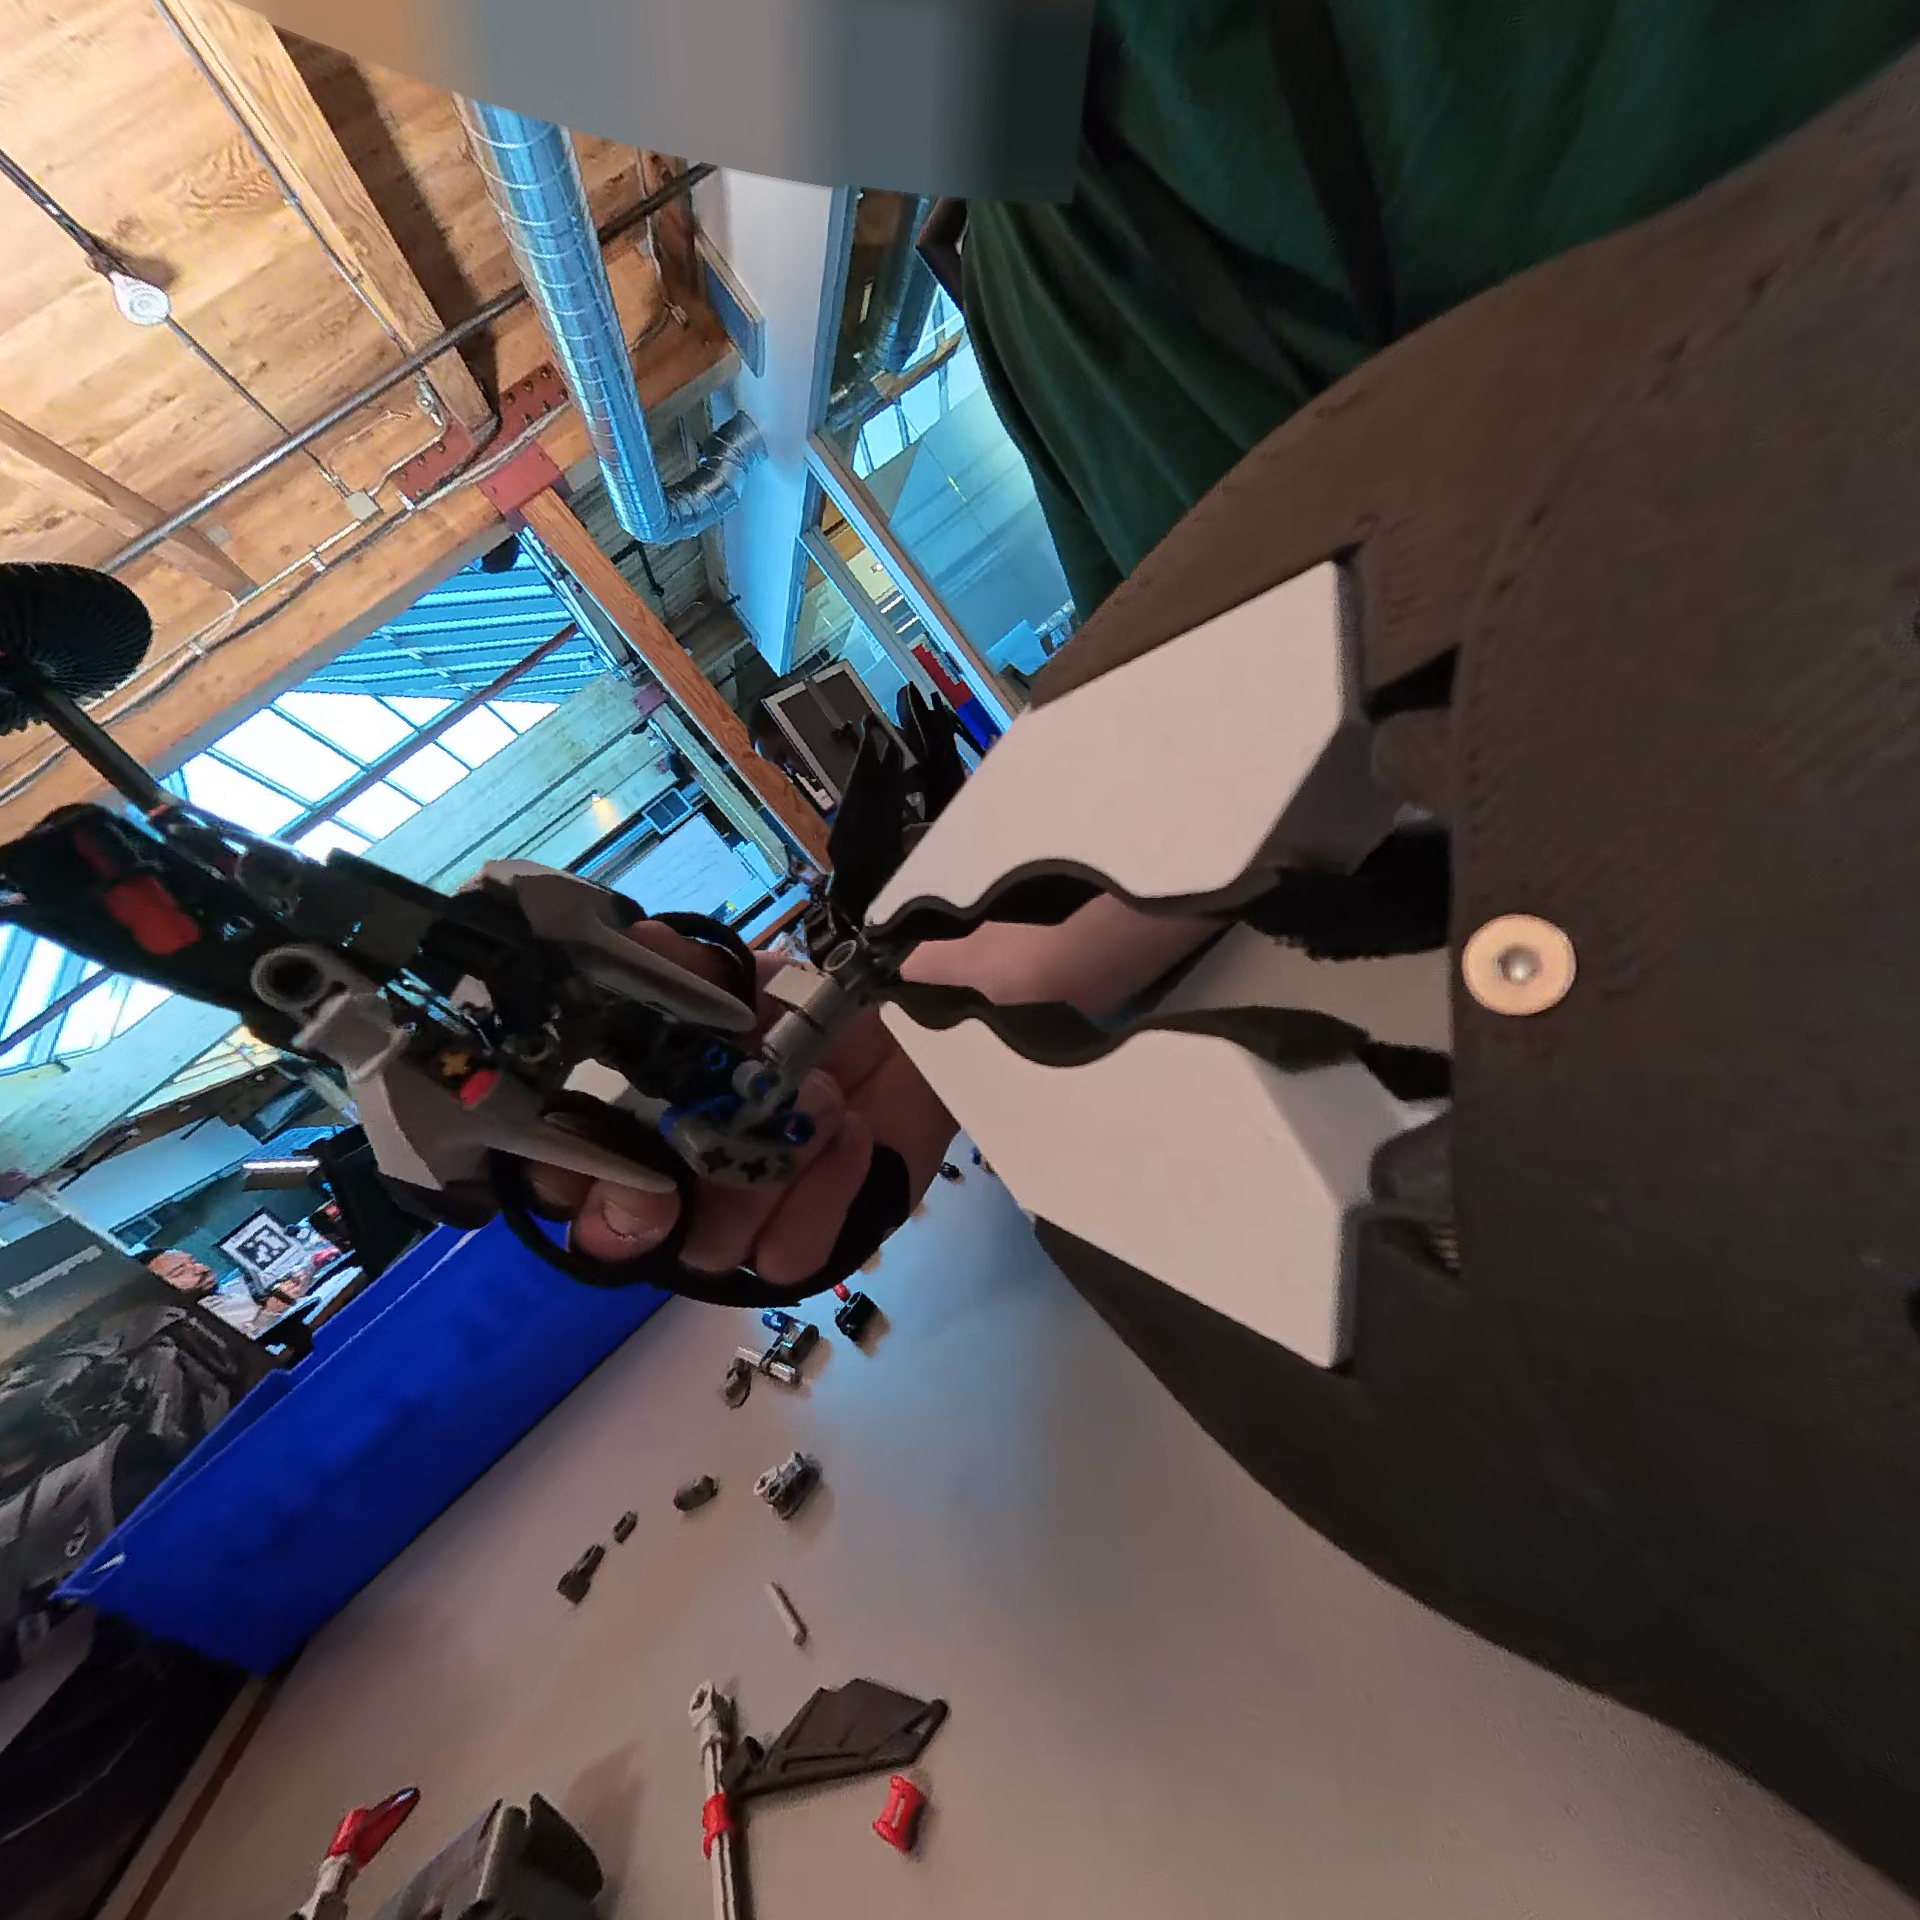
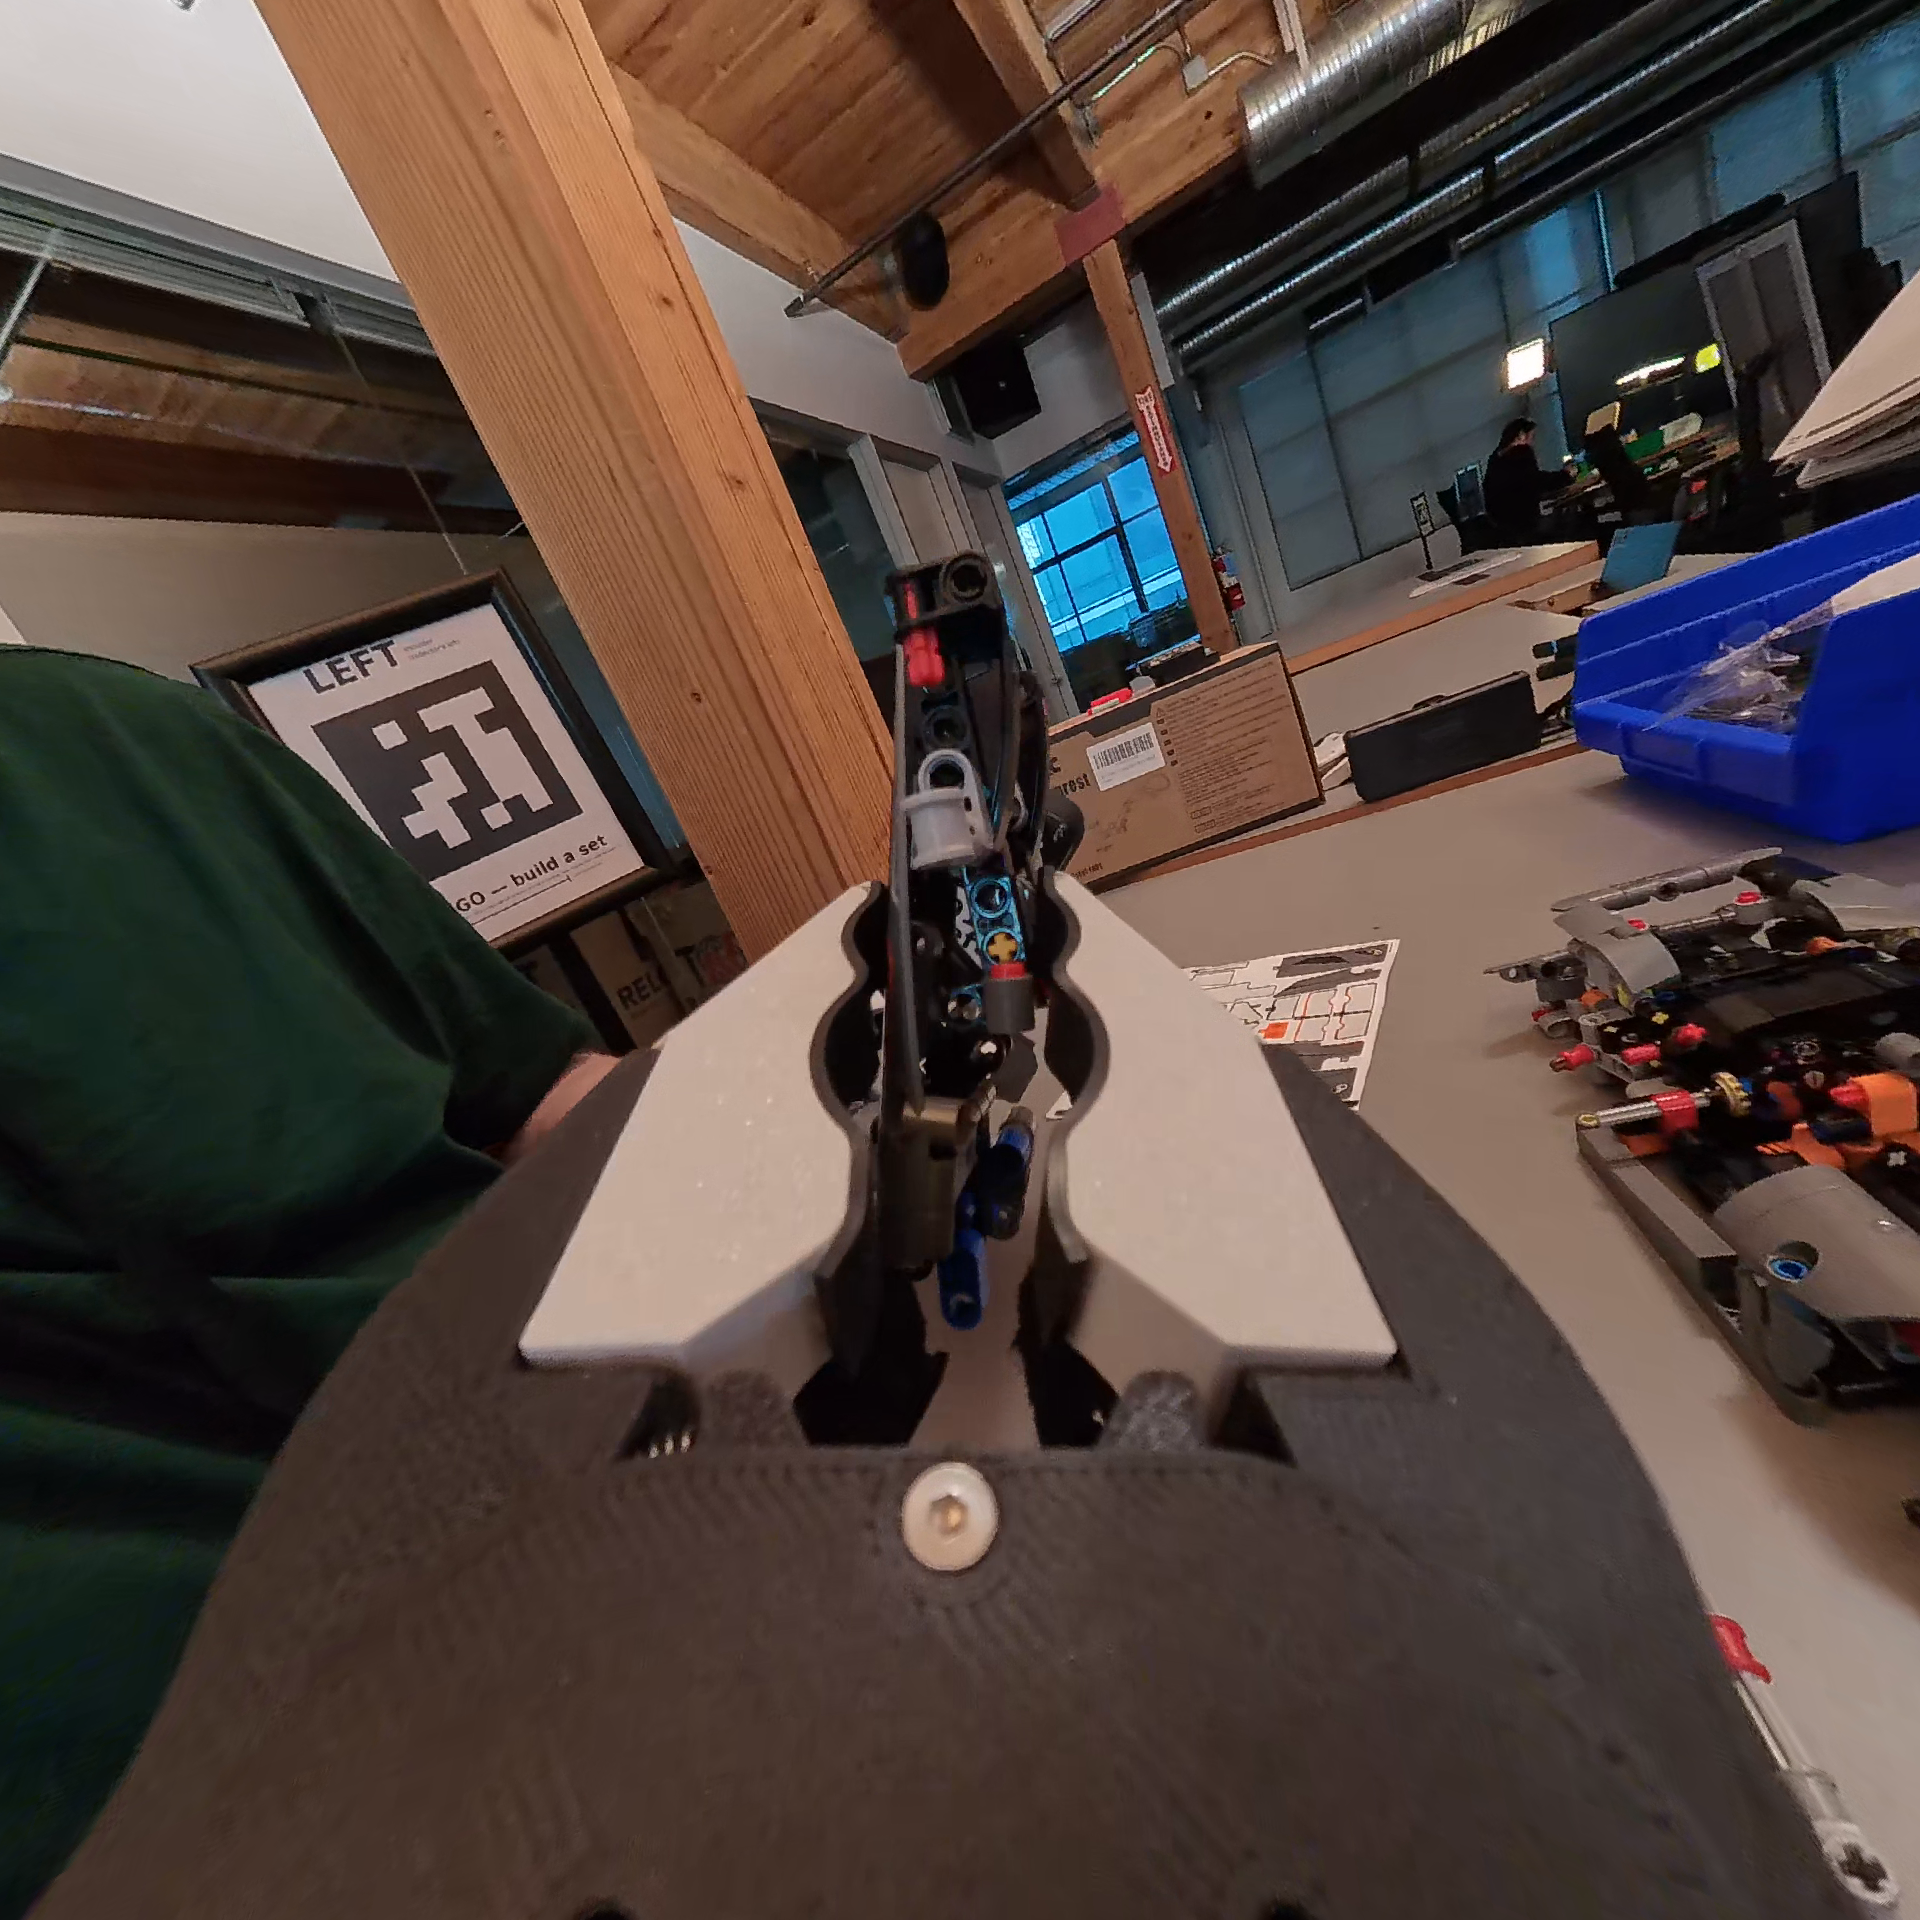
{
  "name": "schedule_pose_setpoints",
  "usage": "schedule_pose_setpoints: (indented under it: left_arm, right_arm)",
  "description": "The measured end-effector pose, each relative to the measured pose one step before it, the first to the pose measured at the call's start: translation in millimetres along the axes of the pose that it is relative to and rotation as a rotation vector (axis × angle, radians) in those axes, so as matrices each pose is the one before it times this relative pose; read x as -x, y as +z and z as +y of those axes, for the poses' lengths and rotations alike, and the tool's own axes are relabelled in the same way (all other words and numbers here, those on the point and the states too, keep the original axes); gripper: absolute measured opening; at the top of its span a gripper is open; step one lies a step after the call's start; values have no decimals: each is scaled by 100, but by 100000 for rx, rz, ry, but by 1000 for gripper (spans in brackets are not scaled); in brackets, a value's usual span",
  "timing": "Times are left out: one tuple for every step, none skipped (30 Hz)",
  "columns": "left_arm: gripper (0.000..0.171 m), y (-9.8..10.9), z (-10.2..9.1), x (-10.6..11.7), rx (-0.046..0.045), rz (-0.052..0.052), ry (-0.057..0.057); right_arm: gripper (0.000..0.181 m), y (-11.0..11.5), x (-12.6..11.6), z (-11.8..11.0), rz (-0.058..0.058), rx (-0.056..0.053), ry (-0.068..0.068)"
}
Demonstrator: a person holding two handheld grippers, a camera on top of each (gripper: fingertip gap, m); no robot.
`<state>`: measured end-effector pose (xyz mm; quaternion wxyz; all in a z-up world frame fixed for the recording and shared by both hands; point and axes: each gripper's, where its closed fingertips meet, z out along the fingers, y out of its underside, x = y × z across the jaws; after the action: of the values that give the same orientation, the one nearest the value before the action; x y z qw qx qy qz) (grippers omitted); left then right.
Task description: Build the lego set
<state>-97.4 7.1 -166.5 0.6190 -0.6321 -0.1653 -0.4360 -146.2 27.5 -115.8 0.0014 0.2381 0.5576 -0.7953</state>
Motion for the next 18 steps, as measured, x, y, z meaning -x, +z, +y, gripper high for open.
schedule_pose_setpoints:
  left_arm:
    - [5,29,-33,-14,-826,-6,-274]
    - [5,14,19,53,-453,-580,449]
    - [4,-5,-12,75,-301,-818,827]
    - [4,-5,-34,-12,-237,14,292]
    - [4,-21,-75,-16,-442,55,56]
    - [4,-33,-90,46,-694,-647,840]
    - [4,4,-2,66,-170,-915,949]
    - [3,18,45,44,3,-488,159]
    - [3,32,-4,5,-553,-170,-87]
    - [3,40,-3,53,-644,-490,-71]
    - [3,36,-1,95,-474,-706,179]
    - [3,42,18,25,-360,-97,28]
    - [3,12,-30,110,-626,-606,16]
    - [3,-50,-122,245,-1226,-1752,424]
    - [2,-40,-74,80,-751,-659,282]
    - [2,-23,-47,-48,-479,201,-79]
    - [2,-27,-47,-4,-705,-264,91]
    - [2,-16,22,28,-203,-536,239]
  right_arm:
    - [26,-15,17,-45,-71,-275,-33]
    - [26,-1,-15,-17,248,-116,-159]
    - [26,6,-18,-17,171,-138,-36]
    - [26,6,24,-49,-182,-419,160]
    - [25,-10,10,-87,-71,-629,172]
    - [26,5,14,-79,-47,-644,77]
    - [26,27,36,-48,-240,-328,155]
    - [26,23,-12,-15,56,-98,162]
    - [26,12,-86,-14,539,-205,89]
    - [26,19,-67,-25,388,-344,117]
    - [26,10,-14,-50,2,-469,172]
    - [26,17,-9,-54,-110,-455,265]
    - [26,-13,-40,-76,53,-701,353]
    - [26,-58,-48,-142,44,-1032,417]
    - [26,-76,-11,-164,-123,-1092,370]
    - [26,-78,-20,-167,-68,-977,246]
    - [27,-65,-46,-133,241,-637,196]
    - [29,-54,-68,-99,493,-447,90]
